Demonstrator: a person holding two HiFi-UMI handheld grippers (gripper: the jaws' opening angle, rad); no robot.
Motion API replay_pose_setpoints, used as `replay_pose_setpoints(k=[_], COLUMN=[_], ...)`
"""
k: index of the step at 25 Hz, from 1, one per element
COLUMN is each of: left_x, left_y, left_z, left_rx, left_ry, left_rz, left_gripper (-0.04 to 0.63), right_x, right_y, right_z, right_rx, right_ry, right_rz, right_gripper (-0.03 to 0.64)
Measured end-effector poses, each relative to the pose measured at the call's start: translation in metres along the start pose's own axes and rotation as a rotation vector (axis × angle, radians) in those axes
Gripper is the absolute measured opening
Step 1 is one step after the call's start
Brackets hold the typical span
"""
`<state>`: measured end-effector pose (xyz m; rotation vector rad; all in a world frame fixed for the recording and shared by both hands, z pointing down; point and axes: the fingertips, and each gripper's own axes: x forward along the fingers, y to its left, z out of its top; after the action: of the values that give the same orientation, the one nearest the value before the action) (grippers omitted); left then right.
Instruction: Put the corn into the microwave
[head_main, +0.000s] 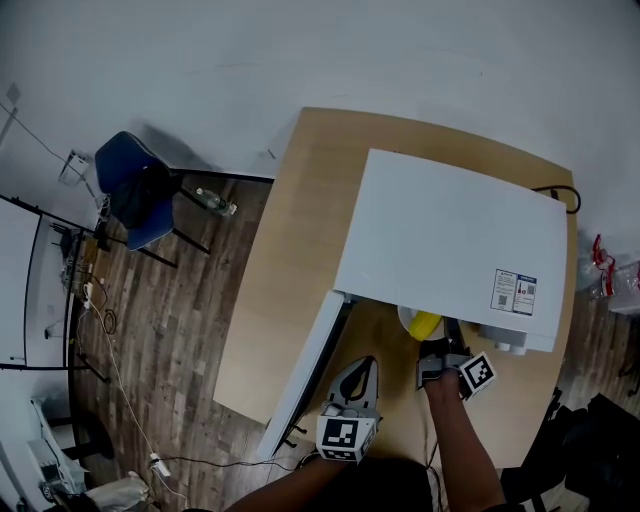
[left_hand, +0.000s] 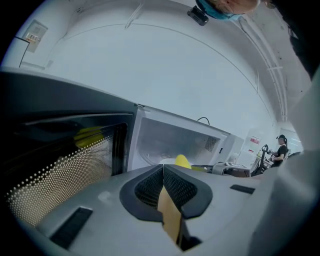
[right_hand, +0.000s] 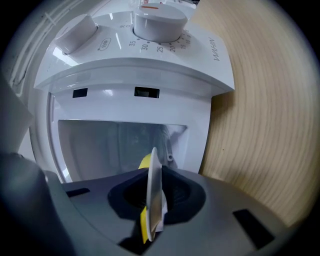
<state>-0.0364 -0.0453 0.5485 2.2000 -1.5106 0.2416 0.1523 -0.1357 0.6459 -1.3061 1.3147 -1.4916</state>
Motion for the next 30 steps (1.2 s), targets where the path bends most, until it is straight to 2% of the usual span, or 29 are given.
replay_pose_setpoints(k=[10,17,30], left_x=[-0.0038,-0.0063,-0.008], left_y=[0.0051,0.01,0.004], left_z=[-0.0036,-0.006,-0.0089], left_rx=[0.002,-0.021,-0.024], left_ry=[0.005,0.006,0.009], left_rz=[0.007,0.018,0.008], left_gripper=[0.014,0.014,0.014], right_x=[0.0089,0.0096,0.0058], right_y=[-0.005,-0.0009,-0.0031], right_z=[-0.0017,-0.004,-0.0069], right_rx=[0.03,0.01,0.076], right_ry=[-0.061,-0.039,-0.042], right_rz=[-0.045,-0.035,-0.077], right_gripper=[0.091,0.108,0.128])
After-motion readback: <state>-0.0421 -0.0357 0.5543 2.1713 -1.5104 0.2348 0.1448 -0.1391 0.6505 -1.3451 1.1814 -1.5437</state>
